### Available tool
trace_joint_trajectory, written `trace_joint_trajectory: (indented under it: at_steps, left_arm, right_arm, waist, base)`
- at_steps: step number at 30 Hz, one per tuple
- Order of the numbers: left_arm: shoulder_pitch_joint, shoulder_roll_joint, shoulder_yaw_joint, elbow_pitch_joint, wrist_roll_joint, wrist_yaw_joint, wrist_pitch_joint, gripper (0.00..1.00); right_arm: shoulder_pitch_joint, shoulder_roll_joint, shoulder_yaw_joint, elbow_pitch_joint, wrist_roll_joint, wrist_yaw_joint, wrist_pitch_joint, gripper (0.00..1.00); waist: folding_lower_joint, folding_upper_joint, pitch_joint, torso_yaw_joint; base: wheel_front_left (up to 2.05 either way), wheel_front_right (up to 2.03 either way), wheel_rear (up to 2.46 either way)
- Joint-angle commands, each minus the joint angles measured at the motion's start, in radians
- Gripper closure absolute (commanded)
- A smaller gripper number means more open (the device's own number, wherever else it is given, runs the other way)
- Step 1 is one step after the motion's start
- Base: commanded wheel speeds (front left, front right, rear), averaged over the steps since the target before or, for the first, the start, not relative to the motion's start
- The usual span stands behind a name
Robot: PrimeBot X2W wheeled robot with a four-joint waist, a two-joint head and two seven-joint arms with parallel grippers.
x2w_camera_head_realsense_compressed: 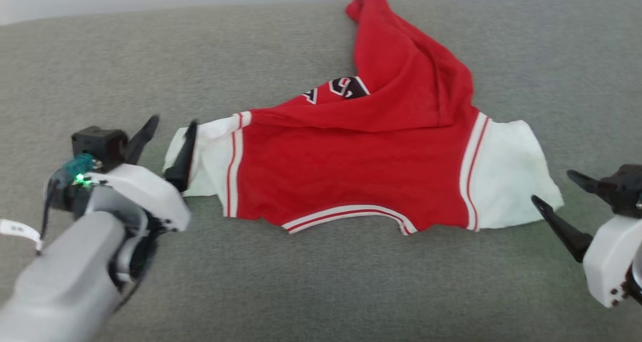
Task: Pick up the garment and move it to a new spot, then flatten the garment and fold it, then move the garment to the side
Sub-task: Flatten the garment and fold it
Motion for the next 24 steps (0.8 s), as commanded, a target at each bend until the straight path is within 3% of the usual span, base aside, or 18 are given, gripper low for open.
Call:
trace_joint_trajectory:
  at_steps: [1, 5, 6, 9, 17, 24]
  left_arm:
    - [0.066, -0.032, 0.089, -0.08, 0.081, 0.043, -0.006, 0.0]
    - [0.239, -0.133, 0.299, -0.256, 0.241, 0.069, -0.006, 0.0]
    - [0.239, -0.133, 0.299, -0.256, 0.241, 0.069, -0.006, 0.0]
    - [0.358, -0.212, 0.411, -0.336, 0.38, 0.063, -0.006, 0.0]
    - [0.54, -0.397, 0.592, -0.418, 0.628, -0.005, -0.007, 0.0]
    - [0.588, -0.473, 0.686, -0.427, 0.727, -0.084, -0.007, 0.0]
  right_arm:
    - [0.003, -0.043, 0.023, -0.017, 0.026, -0.001, 0.024, 0.0]
    - [-0.015, -0.125, 0.08, -0.016, 0.061, -0.001, 0.085, 0.0]
    - [-0.015, -0.125, 0.08, -0.016, 0.061, -0.001, 0.085, 0.0]
    - [-0.029, -0.157, 0.12, 0.001, 0.087, -0.001, 0.121, 0.0]
    - [-0.069, -0.2, 0.243, 0.096, 0.132, -0.001, 0.143, 0.0]
    - [-0.112, -0.22, 0.366, 0.203, 0.119, -0.001, 0.125, 0.0]
  waist:
    - [0.0, 0.0, 0.0, 0.029]
    - [0.0, 0.0, -0.003, 0.067]
    - [0.0, 0.0, -0.003, 0.067]
    - [0.0, 0.0, -0.009, 0.098]
    - [0.0, 0.0, -0.012, 0.181]
    - [0.0, 0.0, 0.001, 0.228]
  base:
    - [0.0, 0.0, 0.0]
    - [0.0, 0.0, 0.0]
    - [0.0, 0.0, 0.0]
    - [0.0, 0.0, 0.0]
    - [0.0, 0.0, 0.0]
    - [0.0, 0.0, 0.0]
